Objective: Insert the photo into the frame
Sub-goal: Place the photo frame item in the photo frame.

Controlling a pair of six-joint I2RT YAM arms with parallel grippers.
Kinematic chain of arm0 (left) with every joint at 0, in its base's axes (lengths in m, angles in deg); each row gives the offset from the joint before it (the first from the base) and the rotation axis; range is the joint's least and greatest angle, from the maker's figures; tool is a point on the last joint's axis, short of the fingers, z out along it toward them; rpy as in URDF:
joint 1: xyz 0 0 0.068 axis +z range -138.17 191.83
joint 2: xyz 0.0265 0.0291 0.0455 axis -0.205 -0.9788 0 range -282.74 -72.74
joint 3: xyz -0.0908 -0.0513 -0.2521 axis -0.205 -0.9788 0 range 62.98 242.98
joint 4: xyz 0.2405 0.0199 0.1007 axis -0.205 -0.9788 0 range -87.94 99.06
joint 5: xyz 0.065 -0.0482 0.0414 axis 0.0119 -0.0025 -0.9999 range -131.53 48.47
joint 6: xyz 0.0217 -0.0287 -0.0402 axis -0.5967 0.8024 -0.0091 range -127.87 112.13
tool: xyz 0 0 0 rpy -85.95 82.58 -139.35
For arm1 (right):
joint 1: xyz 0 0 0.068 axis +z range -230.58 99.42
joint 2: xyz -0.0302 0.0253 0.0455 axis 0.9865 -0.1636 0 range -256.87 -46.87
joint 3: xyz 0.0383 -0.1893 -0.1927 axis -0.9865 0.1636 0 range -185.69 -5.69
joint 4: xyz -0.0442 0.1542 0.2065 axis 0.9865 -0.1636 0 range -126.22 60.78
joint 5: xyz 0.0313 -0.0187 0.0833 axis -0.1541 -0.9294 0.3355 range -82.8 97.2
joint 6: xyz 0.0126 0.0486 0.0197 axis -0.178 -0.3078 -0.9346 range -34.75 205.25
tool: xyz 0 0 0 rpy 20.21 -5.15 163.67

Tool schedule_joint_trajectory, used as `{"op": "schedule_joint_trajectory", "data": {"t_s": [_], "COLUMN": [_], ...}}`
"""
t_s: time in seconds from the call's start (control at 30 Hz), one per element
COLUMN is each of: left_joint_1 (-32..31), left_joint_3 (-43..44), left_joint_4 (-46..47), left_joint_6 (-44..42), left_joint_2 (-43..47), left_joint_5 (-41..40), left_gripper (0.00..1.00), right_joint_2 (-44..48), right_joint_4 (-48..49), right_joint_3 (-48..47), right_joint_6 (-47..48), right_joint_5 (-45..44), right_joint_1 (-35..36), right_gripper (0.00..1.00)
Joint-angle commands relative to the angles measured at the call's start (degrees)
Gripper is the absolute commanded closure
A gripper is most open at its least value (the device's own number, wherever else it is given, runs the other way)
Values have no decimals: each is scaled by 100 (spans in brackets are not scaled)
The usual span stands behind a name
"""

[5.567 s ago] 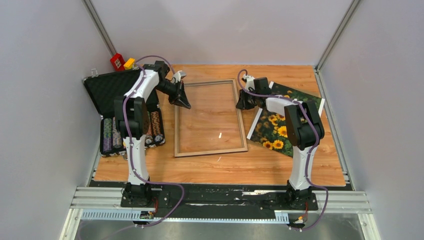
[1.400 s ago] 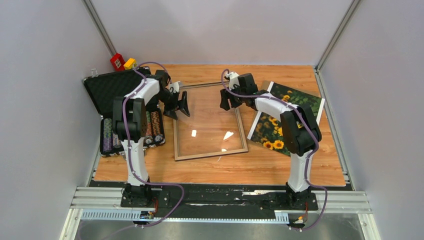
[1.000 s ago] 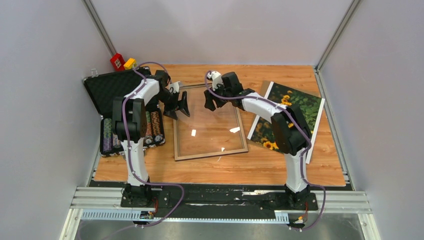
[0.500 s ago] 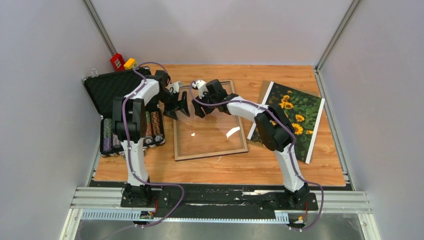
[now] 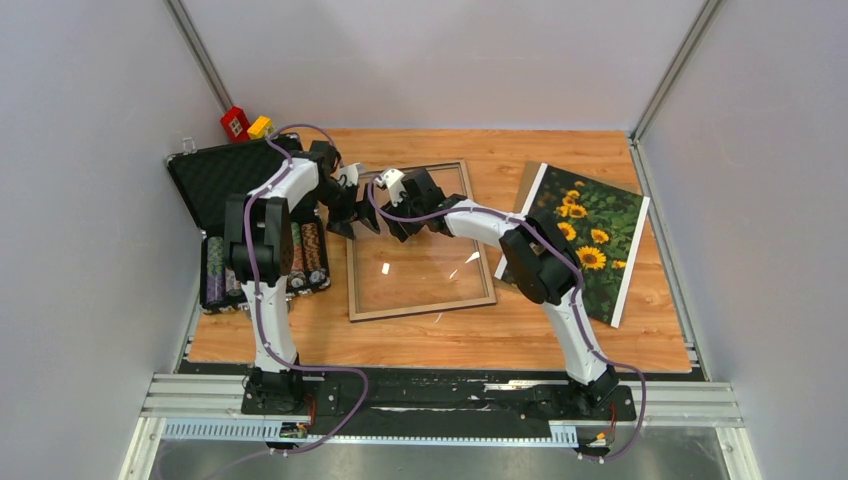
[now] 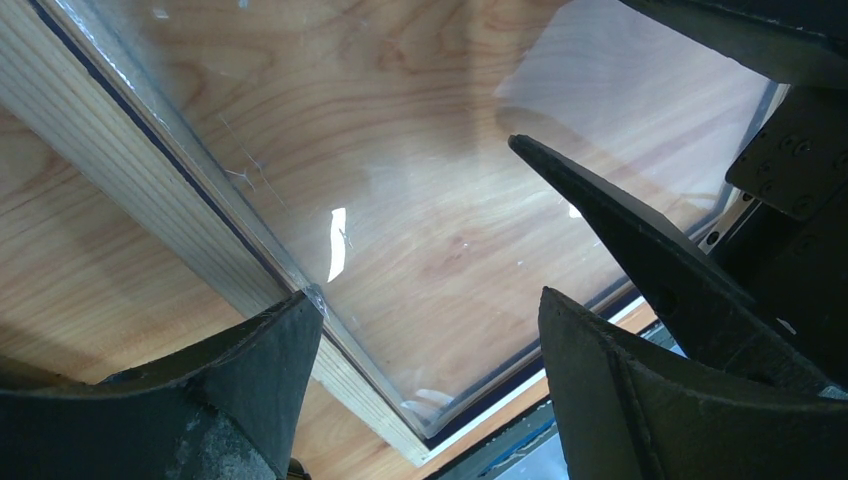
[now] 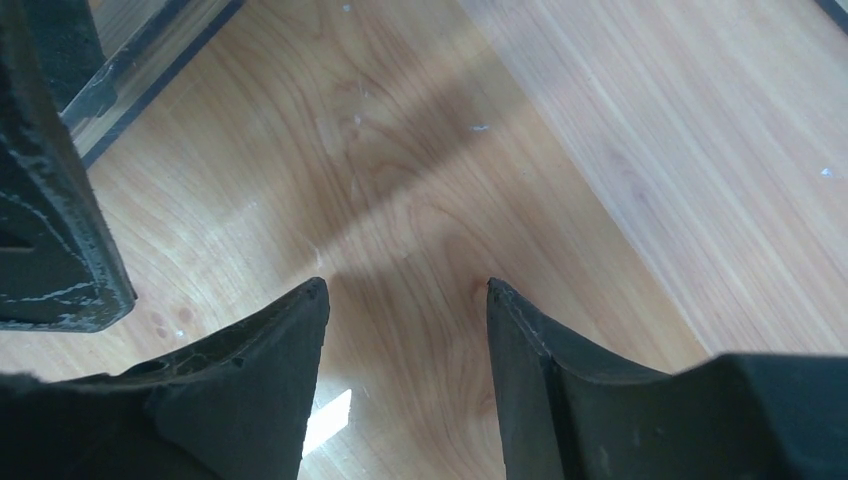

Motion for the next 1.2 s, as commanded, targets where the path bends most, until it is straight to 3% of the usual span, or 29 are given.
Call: {"op": "schedule_joint_trajectory", "data": {"t_s": [0.0,0.77,1.17], "left_joint_1": [-20,-21,-22], "left_joint_3": [-101,-72,-372], "left_joint_4": [-33,-389,-250], "left_joint_6": [-114,-362,-574], "left_joint_2": [280,946,1397], "left_joint_5": [-102,-762,-999], "left_gripper": [12,10,10], "right_joint_2": [-16,120,797], "right_joint_4": [176,240,133], "right_joint_3": [-64,143,153], "right_joint_6": [134,148,-235], "right_joint_5": [-227,-238,-221], "right_joint_1": [27,16,1], "right_gripper": [43,43,34]}}
